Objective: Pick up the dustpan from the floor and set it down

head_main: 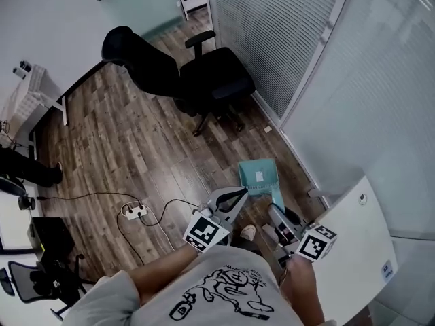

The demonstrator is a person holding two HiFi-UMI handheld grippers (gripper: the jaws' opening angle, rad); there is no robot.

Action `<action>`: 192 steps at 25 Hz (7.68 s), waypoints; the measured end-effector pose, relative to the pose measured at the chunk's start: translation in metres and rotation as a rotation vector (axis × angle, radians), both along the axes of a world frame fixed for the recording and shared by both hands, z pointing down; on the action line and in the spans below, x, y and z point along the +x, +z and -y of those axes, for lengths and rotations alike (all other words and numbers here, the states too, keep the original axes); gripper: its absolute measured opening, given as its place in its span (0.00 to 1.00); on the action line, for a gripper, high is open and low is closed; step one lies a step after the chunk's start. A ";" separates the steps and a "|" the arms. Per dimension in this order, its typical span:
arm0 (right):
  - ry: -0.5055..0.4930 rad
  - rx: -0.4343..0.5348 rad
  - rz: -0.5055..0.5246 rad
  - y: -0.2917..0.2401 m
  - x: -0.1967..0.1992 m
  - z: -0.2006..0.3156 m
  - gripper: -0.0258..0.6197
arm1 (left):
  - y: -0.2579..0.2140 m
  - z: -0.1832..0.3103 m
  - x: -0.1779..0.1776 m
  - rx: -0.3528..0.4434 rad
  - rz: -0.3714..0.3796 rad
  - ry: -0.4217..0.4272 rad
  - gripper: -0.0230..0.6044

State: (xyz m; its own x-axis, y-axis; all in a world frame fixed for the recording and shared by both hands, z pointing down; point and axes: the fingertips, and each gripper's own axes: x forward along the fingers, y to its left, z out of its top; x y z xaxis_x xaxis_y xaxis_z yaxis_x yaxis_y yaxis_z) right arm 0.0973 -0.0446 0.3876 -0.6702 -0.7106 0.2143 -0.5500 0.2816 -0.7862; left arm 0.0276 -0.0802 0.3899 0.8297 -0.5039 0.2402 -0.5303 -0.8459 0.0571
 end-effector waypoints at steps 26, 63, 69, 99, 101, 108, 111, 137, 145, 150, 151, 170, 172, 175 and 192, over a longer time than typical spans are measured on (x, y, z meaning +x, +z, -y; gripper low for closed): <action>-0.003 -0.022 0.028 0.002 0.005 -0.006 0.15 | 0.005 0.000 0.009 -0.013 0.006 0.008 0.03; 0.069 -0.205 0.048 0.233 0.007 0.014 0.15 | 0.207 0.013 0.024 -0.159 0.152 0.071 0.02; 0.073 -0.209 0.057 0.273 0.008 0.019 0.15 | 0.247 0.016 0.027 -0.198 0.183 0.087 0.03; 0.041 -0.304 0.053 0.367 -0.015 -0.029 0.15 | 0.312 -0.010 0.014 -0.271 0.253 0.130 0.03; 0.036 -0.335 0.048 0.370 -0.017 -0.034 0.15 | 0.311 -0.012 0.014 -0.274 0.254 0.134 0.03; 0.003 -0.419 0.019 0.379 -0.023 -0.055 0.15 | 0.306 -0.019 0.015 -0.281 0.259 0.144 0.03; 0.002 -0.444 0.004 0.382 -0.023 -0.063 0.17 | 0.304 -0.023 0.015 -0.284 0.259 0.144 0.03; 0.049 -0.461 -0.247 0.362 0.013 -0.061 0.37 | 0.279 -0.036 0.013 -0.285 0.258 0.126 0.03; 0.080 -0.295 -0.331 0.292 0.032 -0.036 0.36 | 0.242 -0.030 0.012 -0.250 0.229 0.106 0.03; 0.094 -0.162 -0.464 0.235 0.045 -0.025 0.31 | 0.208 -0.025 0.011 -0.240 0.186 0.076 0.03; 0.094 -0.131 -0.497 0.222 0.047 -0.022 0.30 | 0.200 -0.022 0.010 -0.238 0.174 0.068 0.03; 0.163 0.334 -0.808 -0.014 0.045 0.000 0.16 | 0.003 -0.001 0.019 -0.066 -0.050 0.029 0.03; 0.185 0.365 -0.815 -0.035 0.045 -0.001 0.15 | -0.018 0.000 0.015 -0.042 -0.070 0.011 0.03; 0.224 0.401 -0.822 -0.063 0.046 -0.006 0.13 | -0.044 -0.001 0.005 -0.003 -0.088 -0.035 0.03; 0.285 0.450 -0.842 -0.113 0.051 -0.012 0.09 | -0.102 0.008 -0.010 0.100 -0.132 -0.079 0.02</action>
State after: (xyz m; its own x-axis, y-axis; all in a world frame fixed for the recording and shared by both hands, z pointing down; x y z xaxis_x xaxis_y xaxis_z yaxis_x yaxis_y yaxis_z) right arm 0.1479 -0.0327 0.2742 -0.2155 -0.9532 0.2122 -0.9727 0.2286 0.0390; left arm 0.0180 -0.0878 0.2881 0.8075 -0.5848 0.0774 -0.5889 -0.8067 0.0488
